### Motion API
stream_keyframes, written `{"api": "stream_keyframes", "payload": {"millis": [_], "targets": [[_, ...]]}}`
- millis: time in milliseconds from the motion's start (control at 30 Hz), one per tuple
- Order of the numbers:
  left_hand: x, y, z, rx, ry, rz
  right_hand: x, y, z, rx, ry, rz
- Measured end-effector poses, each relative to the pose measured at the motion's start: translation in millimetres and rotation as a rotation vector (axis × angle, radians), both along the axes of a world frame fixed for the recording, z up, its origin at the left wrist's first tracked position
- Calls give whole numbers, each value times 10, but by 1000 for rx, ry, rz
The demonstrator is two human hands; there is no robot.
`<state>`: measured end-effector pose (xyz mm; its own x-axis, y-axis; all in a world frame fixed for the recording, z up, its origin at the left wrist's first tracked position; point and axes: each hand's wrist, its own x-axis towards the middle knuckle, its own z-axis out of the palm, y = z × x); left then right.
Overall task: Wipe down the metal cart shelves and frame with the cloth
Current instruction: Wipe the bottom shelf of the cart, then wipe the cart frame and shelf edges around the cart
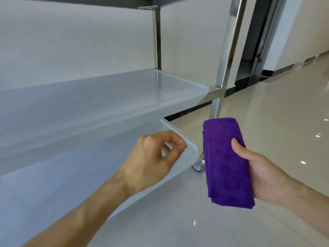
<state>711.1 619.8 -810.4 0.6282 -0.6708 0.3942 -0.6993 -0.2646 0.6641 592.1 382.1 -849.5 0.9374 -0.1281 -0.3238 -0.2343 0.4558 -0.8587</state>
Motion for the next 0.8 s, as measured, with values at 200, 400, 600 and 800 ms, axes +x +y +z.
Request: {"api": "stream_keyframes", "payload": {"millis": [200,400,600,800], "targets": [[54,-1071,755,-296,180,-118,-281,-644,598,-38,-164,-317],[436,-1922,1224,-452,213,71,-315,-1086,930,-48,-248,-449],[673,-2679,1621,-439,310,171,-344,-1527,1023,-12,-250,-407],[659,-2975,1605,-476,260,302,-288,-1918,1172,53,-287,-335]]}}
